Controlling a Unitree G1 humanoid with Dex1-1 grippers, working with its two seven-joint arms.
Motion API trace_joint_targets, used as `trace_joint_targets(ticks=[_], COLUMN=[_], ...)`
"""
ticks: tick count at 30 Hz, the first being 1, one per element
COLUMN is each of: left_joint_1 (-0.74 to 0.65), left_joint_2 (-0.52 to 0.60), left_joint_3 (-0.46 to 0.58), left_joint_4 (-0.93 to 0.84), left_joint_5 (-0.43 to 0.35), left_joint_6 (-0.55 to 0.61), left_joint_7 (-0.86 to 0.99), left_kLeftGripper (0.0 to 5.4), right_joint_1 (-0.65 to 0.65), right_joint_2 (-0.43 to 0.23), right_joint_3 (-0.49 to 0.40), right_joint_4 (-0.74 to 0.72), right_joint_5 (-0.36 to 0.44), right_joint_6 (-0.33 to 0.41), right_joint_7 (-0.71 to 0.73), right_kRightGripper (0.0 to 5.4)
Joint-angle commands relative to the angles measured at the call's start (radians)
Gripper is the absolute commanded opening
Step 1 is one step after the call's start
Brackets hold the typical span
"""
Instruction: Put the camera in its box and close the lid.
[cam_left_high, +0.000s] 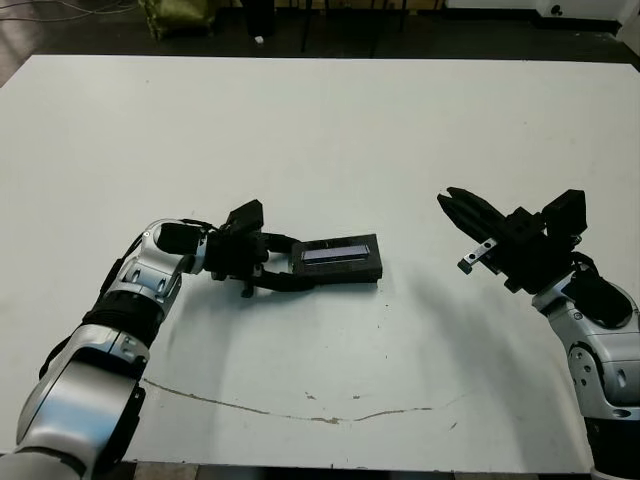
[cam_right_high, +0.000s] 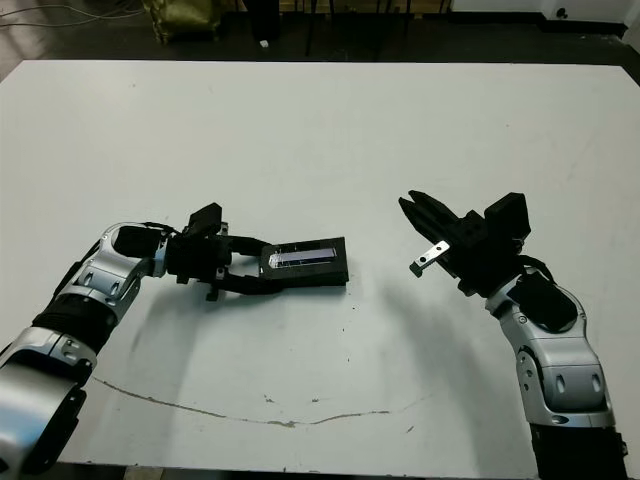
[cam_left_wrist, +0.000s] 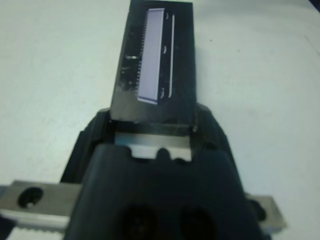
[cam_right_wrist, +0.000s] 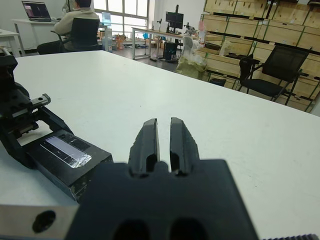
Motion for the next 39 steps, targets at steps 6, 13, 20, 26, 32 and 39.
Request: trace_joint_targets(ticks=[6,13,20,26,32,39], left_joint_1=[-0.034,-0.055,-0.050,-0.063,-0.069,-0.063], left_joint_2=[-0.042,-0.057,-0.056,-0.047,-0.029,-0.026], left_joint_3=[-0.080,-0.099,-0.119,-0.138,-0.159,-0.158], left_joint_4=[-0.009,-0.079,-0.143,-0.093,-0.071,-0.065], left_joint_5=[0.080,0.095,0.135,0.132,0.142,0.138], left_joint_6=[0.049,0.115,0.155,0.096,0.029,0.017], left_joint_7=[-0.010,-0.011,0.015,-0.066,-0.086,-0.085], left_kLeftGripper=[2.08,2.08,2.08,3.42,4.88,5.37], right_joint_1=[0.019,0.023,0.026,0.028,0.025,0.023], right_joint_2=[-0.008,-0.008,-0.006,-0.005,-0.006,-0.003], right_joint_3=[0.002,0.002,-0.001,0.001,0.000,0.000], right_joint_4=[0.005,0.006,0.003,-0.013,-0.004,0.010], right_joint_5=[-0.004,-0.012,-0.008,-0.008,-0.010,-0.009], right_joint_6=[0.015,0.004,0.007,0.025,0.014,-0.003], right_joint_7=[0.001,-0.001,-0.002,-0.013,-0.008,0.000], right_kRightGripper=[0.00,0.00,0.00,0.00,0.00,0.00])
